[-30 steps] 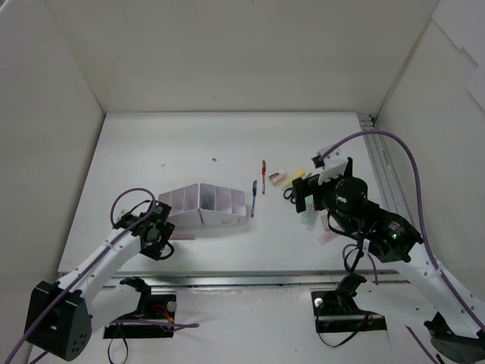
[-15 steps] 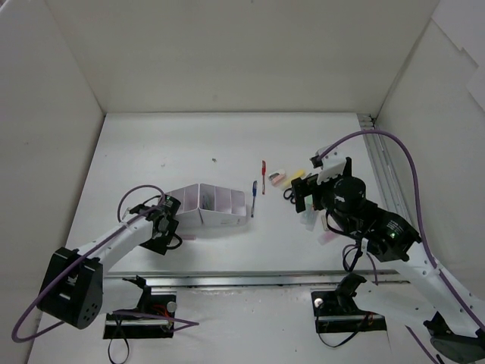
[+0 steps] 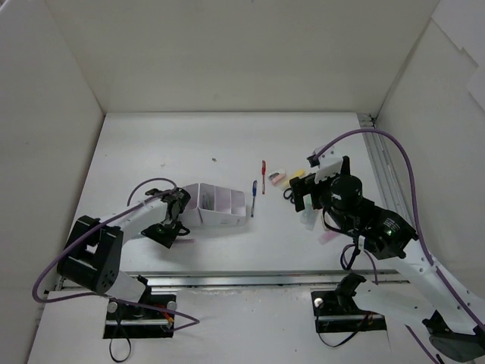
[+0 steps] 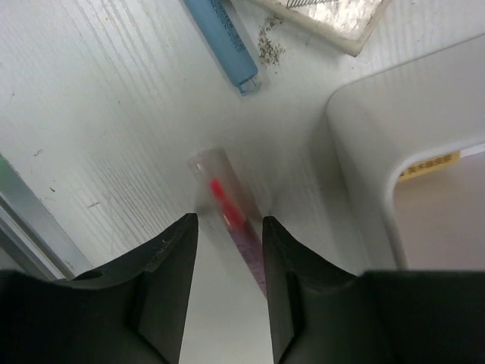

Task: Sort the stationery into containers
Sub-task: Pick up the pen from the corner of the board, then place the pen in the storage box.

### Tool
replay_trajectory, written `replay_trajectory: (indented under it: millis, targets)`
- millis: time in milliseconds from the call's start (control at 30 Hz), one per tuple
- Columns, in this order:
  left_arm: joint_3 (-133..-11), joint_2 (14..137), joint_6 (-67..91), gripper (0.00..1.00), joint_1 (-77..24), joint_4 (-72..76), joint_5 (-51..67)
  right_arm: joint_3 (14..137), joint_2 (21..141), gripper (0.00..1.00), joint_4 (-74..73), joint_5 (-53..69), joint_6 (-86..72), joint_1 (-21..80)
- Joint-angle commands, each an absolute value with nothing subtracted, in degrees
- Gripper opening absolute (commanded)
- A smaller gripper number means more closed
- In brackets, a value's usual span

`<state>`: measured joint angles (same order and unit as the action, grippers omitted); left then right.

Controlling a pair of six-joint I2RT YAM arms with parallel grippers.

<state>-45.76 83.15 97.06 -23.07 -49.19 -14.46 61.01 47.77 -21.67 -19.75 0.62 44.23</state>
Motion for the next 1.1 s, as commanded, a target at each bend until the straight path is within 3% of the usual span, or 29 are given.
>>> replay_trajectory:
  millis: [0,33,233,400,567,600,800,933,1067]
  targets:
    - [-49.3,85.5,96.7,0.35,-24.9,-55.3,-14.2,61.4,48.3,0.98,-18.7,-21.7,0.9,43.7]
    - [-49.0,85.9,96.8,0.25,-24.9,-55.3,-13.7,61.3,48.3,0.98,-18.7,-21.6,0.8,43.9]
    - [-44.7,79.7,97.5,0.0,-27.0,-55.4,-13.7,61.3,47.4,0.98,-18.8,-21.5,0.8,43.8]
    - [-42.7,70.9,91.2,0.0,-31.7,-55.3,-17.0,61.3,47.2,0.98,-18.7,-20.9,0.9,43.6]
    - [-43.3,59.0,77.8,0.0,-37.5,-44.8,-25.5,61.1,46.4,0.98,-18.7,-19.3,1.7,43.4]
    - [-43.6,52.0,71.0,0.0,-39.3,-42.3,-27.6,60.9,46.3,0.98,-18.7,-19.1,1.7,43.4]
    - [-41.6,39.1,50.7,0.0,-40.4,-22.7,-26.8,60.7,46.0,0.98,-18.5,-18.4,1.8,43.3]
    - [-43.9,41.2,37.2,0.0,-40.4,-7.1,-27.2,61.3,46.8,0.98,-18.7,-18.3,2.2,43.2]
    - [-50.7,49.8,25.3,0.0,-40.4,-0.5,-26.8,60.7,46.8,0.98,-18.7,-19.5,2.1,43.2]
